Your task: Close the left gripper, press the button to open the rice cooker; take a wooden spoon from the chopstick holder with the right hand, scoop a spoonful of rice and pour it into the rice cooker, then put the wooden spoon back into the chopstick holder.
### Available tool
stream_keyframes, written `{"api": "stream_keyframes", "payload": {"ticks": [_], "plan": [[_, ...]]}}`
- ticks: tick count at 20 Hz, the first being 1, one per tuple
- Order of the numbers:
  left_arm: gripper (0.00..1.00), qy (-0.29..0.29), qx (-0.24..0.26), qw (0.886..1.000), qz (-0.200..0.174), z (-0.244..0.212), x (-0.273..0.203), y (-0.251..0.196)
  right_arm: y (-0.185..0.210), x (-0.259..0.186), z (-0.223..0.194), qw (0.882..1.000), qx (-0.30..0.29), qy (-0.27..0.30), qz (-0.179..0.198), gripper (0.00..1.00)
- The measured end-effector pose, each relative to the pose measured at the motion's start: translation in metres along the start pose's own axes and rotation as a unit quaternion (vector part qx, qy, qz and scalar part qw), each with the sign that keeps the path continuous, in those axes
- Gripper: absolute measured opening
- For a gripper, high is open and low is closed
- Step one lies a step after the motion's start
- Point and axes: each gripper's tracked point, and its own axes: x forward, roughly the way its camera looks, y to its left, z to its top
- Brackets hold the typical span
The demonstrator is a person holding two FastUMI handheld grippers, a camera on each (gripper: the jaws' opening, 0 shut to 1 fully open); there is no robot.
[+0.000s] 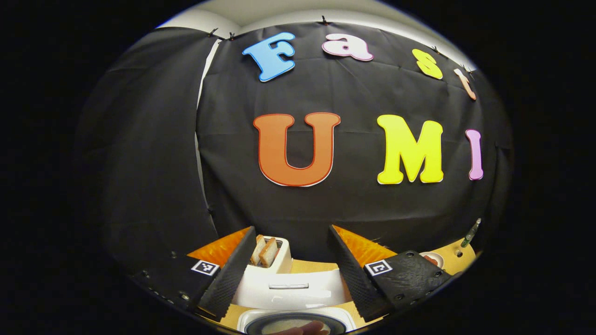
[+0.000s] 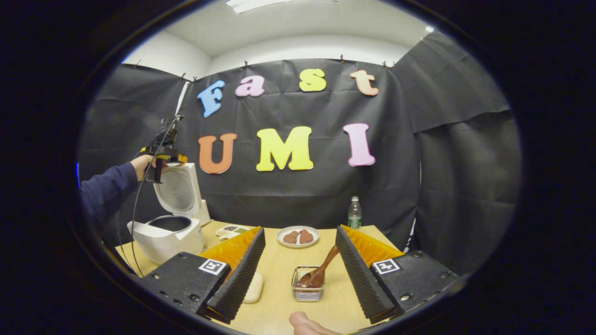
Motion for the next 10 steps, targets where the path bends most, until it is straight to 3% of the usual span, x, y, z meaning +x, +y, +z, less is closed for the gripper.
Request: {"api": "stream_keyframes", "payload": {"ticks": [5, 10], "plan": [[0.99, 0.015, 0.0, 1.0, -0.01, -0.017, -0.043, -0.001, 0.008, -0.028, 0.004, 1.0, 0.015, -0.002, 0.009, 0.99], [0.98, 0.039, -0.004, 0.999, 0.01, -0.05, -0.078, 0.002, 0.022, -0.052, 0.003, 0.999, 0.036, -0.003, 0.019, 0.98]]}}
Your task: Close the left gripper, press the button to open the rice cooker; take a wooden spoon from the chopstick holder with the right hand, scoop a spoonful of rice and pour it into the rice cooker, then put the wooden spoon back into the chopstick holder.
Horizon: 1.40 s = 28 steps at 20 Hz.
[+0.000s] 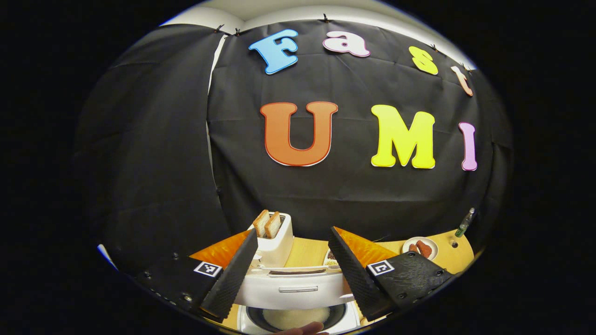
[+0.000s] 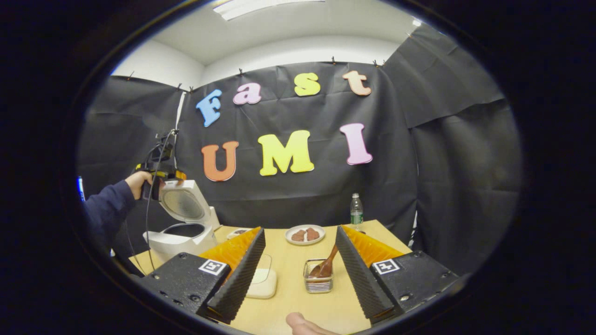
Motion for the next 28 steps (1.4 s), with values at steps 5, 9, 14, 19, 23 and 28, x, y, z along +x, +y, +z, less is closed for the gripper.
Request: {"api": "stream_keyframes", "payload": {"ticks": [5, 9, 14, 19, 23, 28], "plan": [[0.98, 0.043, 0.024, 0.999, 0.001, -0.049, -0.029, -0.005, 0.0, -0.017, -0.006, 1.0, 0.006, 0.0, -0.022, 0.99], [0.96, 0.073, 0.015, 0.997, -0.012, -0.094, -0.045, -0.008, 0.006, -0.034, -0.019, 1.0, -0.001, 0.007, -0.018, 0.99], [0.97, 0.123, 0.019, 0.992, -0.027, -0.145, -0.062, -0.013, 0.008, -0.059, -0.017, 1.0, 0.004, -0.005, -0.02, 0.96], [0.98, 0.166, 0.011, 0.986, -0.019, -0.179, -0.08, -0.011, 0.011, -0.071, -0.012, 1.0, -0.002, -0.012, -0.023, 0.99], [0.98, 0.149, 0.012, 0.989, -0.02, -0.179, -0.087, -0.013, 0.012, -0.079, -0.009, 1.0, -0.005, -0.017, -0.022, 0.98], [0.98, 0.144, 0.008, 0.989, -0.015, -0.188, -0.09, -0.013, 0.014, -0.082, -0.007, 1.0, 0.0, -0.02, -0.022, 0.98]]}}
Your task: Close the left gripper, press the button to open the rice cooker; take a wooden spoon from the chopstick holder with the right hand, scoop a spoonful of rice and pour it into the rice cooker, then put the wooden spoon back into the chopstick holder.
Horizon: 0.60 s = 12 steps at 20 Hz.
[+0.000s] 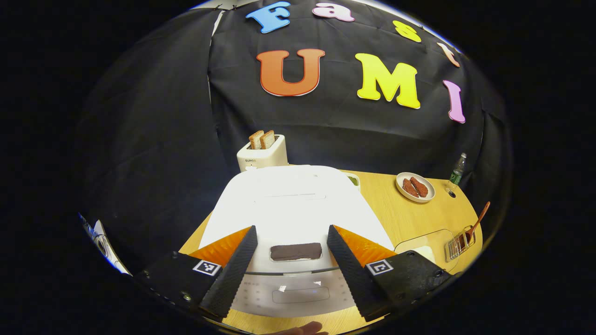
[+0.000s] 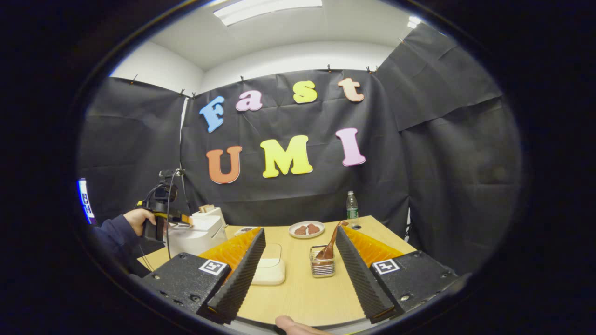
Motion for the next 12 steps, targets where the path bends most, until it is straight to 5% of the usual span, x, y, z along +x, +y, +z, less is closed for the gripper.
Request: {"api": "stream_keyframes", "payload": {"ticks": [12], "plan": [[0.99, -0.065, 0.006, 0.998, -0.001, 0.001, 0.004, -0.002, -0.014, -0.007, -0.004, 1.0, 0.003, 0.014, -0.006, 0.99]]}}
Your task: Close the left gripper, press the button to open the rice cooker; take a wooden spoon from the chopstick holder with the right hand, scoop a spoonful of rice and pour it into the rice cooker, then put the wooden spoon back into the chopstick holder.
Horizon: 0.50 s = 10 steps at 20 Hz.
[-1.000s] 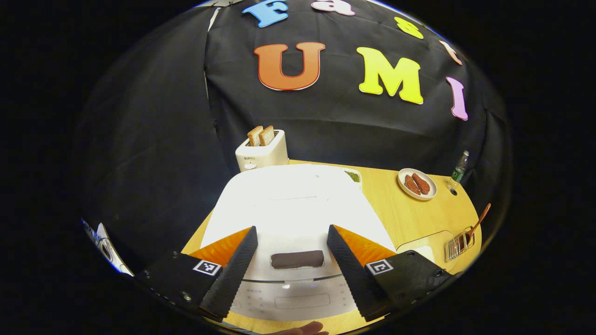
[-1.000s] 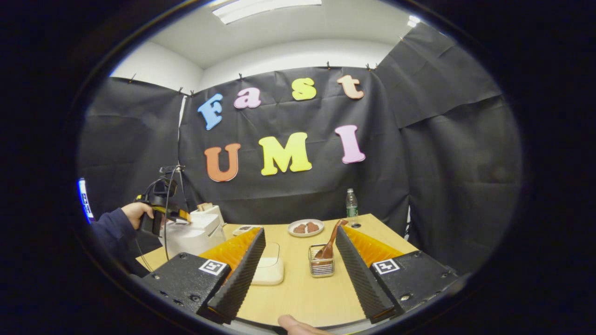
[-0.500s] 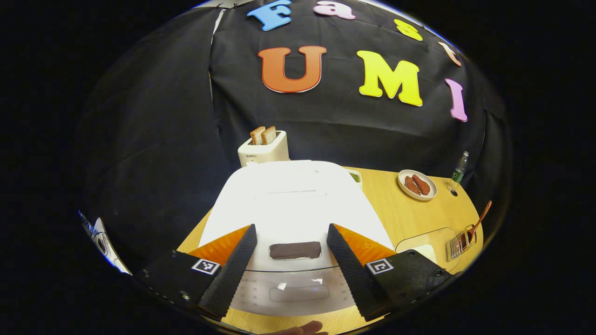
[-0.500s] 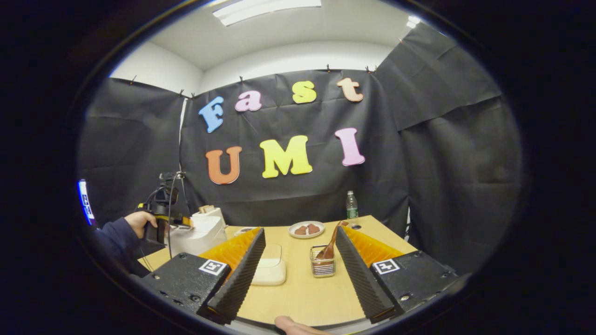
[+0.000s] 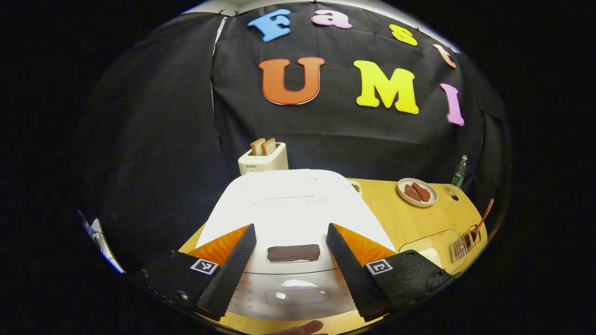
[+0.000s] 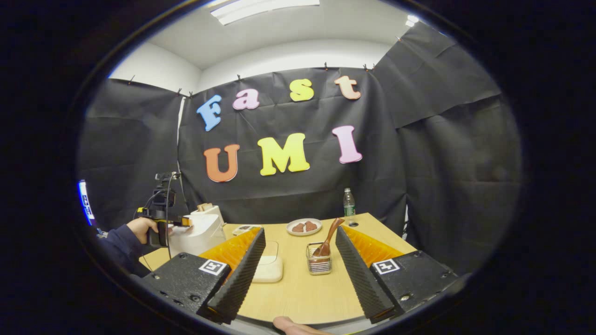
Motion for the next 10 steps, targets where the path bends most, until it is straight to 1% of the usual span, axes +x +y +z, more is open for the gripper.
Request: {"api": "stream_keyframes", "payload": {"ticks": [2, 3, 4, 6, 8, 10], "plan": [[0.99, -0.013, -0.007, 1.0, -0.002, -0.001, 0.0, 0.002, -0.003, -0.001, 0.001, 1.0, 0.001, 0.002, -0.001, 0.98], [0.99, -0.017, -0.01, 1.0, 0.0, -0.001, -0.001, 0.002, -0.005, -0.002, 0.002, 1.0, 0.002, 0.002, -0.002, 1.0], [0.99, -0.024, -0.008, 1.0, 0.005, 0.0, 0.0, 0.003, -0.007, -0.002, 0.002, 1.0, 0.002, 0.001, -0.005, 0.98], [0.99, -0.04, -0.007, 0.999, 0.016, 0.0, 0.003, 0.002, -0.011, -0.002, 0.003, 1.0, 0.004, 0.003, -0.007, 0.98], [0.99, -0.052, -0.013, 0.998, 0.019, 0.001, 0.002, 0.002, -0.013, -0.004, 0.005, 1.0, 0.009, 0.002, -0.006, 0.96], [0.99, -0.068, 0.0, 0.998, 0.019, 0.002, -0.002, 0.004, -0.02, -0.004, 0.008, 1.0, 0.013, 0.0, -0.012, 0.96]]}}
